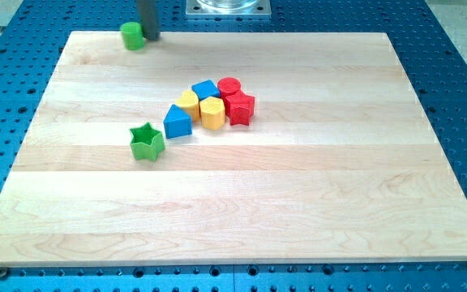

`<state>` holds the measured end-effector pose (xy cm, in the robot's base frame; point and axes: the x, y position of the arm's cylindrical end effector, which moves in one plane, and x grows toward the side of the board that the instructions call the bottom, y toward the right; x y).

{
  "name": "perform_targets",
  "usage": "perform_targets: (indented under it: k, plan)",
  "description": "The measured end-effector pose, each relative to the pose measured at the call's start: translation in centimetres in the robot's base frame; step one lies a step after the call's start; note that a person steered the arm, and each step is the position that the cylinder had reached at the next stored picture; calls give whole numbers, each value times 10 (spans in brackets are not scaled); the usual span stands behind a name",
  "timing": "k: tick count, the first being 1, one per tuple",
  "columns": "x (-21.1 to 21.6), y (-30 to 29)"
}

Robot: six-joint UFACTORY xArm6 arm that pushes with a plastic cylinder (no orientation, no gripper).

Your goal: Place your arm close to the cube

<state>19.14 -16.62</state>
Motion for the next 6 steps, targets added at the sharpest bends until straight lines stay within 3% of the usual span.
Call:
perform_targets:
  k: [2, 4, 5, 6]
  plan:
    - [15, -58]
    - [117, 44]
    - [141, 143]
    - [194, 191]
